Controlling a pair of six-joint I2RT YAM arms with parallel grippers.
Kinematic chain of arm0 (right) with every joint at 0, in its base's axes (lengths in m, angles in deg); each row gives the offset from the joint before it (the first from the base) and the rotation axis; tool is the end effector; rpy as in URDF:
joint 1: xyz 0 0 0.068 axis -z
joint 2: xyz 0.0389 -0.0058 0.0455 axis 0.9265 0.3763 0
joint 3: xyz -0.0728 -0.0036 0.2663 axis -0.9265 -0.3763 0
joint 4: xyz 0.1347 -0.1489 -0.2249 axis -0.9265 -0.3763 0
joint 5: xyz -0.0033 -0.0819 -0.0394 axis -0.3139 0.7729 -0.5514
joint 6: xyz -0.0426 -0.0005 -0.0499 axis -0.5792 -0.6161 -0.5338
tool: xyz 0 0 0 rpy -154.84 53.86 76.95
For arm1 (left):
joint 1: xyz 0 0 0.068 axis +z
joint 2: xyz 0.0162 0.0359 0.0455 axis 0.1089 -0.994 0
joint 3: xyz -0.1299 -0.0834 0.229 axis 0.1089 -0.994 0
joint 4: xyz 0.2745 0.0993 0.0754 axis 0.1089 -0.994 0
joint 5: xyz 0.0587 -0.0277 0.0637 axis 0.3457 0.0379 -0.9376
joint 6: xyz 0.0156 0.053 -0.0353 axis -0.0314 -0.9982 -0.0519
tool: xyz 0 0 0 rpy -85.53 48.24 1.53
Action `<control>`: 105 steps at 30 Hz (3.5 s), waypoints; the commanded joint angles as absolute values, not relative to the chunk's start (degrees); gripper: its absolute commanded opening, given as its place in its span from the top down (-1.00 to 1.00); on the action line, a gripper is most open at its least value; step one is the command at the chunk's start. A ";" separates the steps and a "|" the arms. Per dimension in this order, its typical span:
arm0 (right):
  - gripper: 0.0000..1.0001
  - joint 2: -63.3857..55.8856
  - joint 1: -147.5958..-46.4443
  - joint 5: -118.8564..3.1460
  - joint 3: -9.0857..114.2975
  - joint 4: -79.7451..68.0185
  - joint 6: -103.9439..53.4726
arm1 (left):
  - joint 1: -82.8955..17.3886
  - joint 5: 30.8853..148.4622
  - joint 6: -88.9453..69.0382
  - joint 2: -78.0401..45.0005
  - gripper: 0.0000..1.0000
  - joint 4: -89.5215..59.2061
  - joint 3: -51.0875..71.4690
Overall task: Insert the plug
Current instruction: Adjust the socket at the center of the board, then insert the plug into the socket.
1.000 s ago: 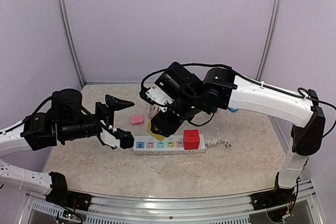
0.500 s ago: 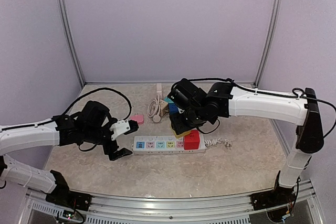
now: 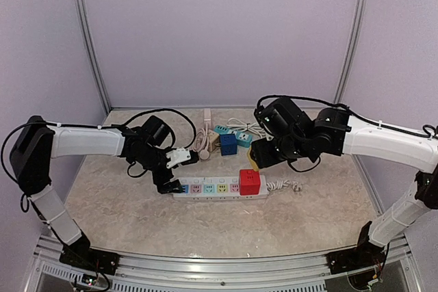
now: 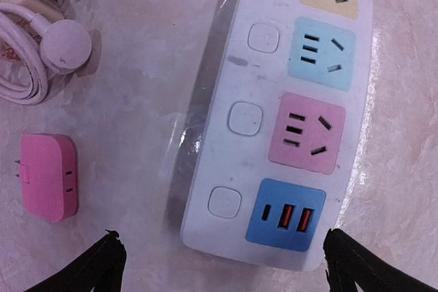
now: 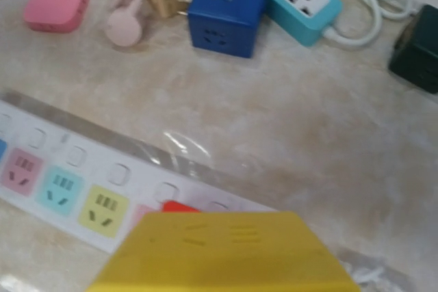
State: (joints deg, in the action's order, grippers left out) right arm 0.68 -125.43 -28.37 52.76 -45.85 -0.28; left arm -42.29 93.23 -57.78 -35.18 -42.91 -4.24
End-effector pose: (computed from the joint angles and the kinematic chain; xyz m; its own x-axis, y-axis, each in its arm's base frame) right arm 0.2151 0.3022 0.2969 -0.6963 -0.1840 -0.6938 -0.3398 0.9359 0.0929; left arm 0.2886 -0.2229 0.1485 -0.1892 0.8534 -0.4856 0.9492 0.2856 0.1320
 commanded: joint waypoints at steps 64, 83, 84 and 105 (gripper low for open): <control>1.00 38.10 -134.76 -29.97 85.09 -67.13 26.39 | -23.60 85.11 -38.29 -19.60 -0.98 -55.47 2.79; 1.00 38.25 -133.99 -28.67 79.75 -64.91 29.19 | -23.55 85.10 -37.67 -17.66 -0.98 -51.32 -0.37; 1.00 38.08 -134.01 -28.54 79.19 -64.67 29.21 | -23.47 85.07 -37.63 -17.75 -0.97 -51.35 -0.44; 1.00 48.82 -130.96 -35.01 69.61 -63.02 27.63 | -22.11 84.20 -37.78 -18.89 -0.97 -50.75 -0.56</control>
